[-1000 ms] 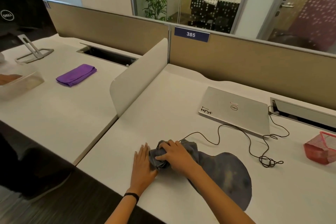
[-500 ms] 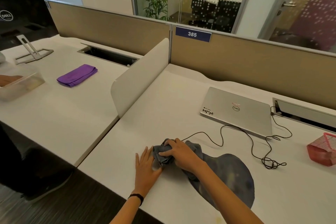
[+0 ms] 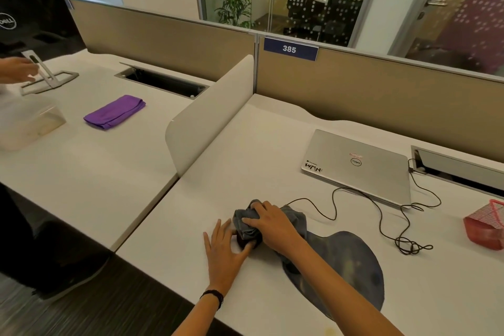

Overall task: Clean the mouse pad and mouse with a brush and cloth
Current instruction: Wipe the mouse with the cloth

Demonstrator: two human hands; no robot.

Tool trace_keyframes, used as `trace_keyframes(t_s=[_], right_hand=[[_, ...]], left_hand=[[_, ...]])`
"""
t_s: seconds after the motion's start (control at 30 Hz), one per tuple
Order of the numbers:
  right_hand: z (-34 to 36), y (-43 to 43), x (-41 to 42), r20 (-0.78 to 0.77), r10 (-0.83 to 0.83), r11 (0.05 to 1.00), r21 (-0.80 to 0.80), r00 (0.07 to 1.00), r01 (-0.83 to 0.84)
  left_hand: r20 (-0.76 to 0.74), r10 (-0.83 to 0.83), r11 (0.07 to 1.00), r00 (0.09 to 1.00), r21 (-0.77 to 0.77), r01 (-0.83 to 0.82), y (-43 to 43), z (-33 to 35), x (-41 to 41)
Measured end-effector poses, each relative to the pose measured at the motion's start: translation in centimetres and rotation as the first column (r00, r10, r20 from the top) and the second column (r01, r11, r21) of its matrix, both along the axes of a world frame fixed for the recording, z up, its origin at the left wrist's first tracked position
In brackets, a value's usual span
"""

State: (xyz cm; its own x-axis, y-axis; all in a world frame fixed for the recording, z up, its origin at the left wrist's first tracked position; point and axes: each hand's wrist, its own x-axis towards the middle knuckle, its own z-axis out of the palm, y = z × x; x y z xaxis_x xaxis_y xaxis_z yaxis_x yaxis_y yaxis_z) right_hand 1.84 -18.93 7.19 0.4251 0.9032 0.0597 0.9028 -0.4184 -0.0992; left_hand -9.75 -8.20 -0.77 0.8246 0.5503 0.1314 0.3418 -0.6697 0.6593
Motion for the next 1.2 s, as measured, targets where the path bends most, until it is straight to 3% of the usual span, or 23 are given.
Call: trace_keyframes(t_s=[0.13,0.27,0.47,0.57,0.67,0.77,0.9,1.0,1.2], right_hand=[[0.2,0.3,0.9,0.006,-0.105,0.994,-0.032,0.994,0.105],[-0.8,0.5,2.0,0.14,-0.115,0.981,-0.141,0.983,0.135],[-0.4,0.4,4.4,0.137,-0.198,0.953,-0.204,0.971,0.223],[0.2,-0.1,5.5,0.079,-0.327,0.934,-0.124,0.942,0.335],[1.2,-1.0,6.2,-0.102,-0.461,0.877,0.104,0.882,0.47],[2.5,-1.6,6.3,-0.428,-0.47,0.749,0.269,0.771,0.606],[4.4,-1.5,5.5,-0.81,-0.302,0.584,0.26,0.503,0.769],[4.7,-1.3,4.6,-0.921,-0.197,0.568,0.173,0.337,0.805],[3.0,-0.2,3.4,-0.989,-0.082,0.564,0.058,0.125,0.824]], left_hand=[[-0.002,0.029,0.999,1.0,0.019,-0.029,-0.2,0.1,0.0],[-0.023,0.027,0.999,0.999,0.043,-0.026,-0.1,-0.1,-0.1],[-0.019,0.022,0.999,1.0,0.039,-0.022,-0.1,-0.3,-0.1],[-0.012,0.019,1.0,1.0,0.023,-0.019,-0.2,-0.1,-0.2],[-0.019,0.014,1.0,1.0,0.014,-0.014,-0.2,0.2,-0.2],[-0.003,0.02,0.999,1.0,-0.035,-0.02,-0.2,0.2,-0.1],[0.05,0.045,0.997,0.998,-0.058,-0.043,-0.3,0.1,-0.1],[0.061,0.019,1.0,0.998,-0.012,-0.018,-0.3,0.0,0.0],[0.041,-0.08,0.996,0.996,0.048,0.078,-0.3,-0.5,0.0]])
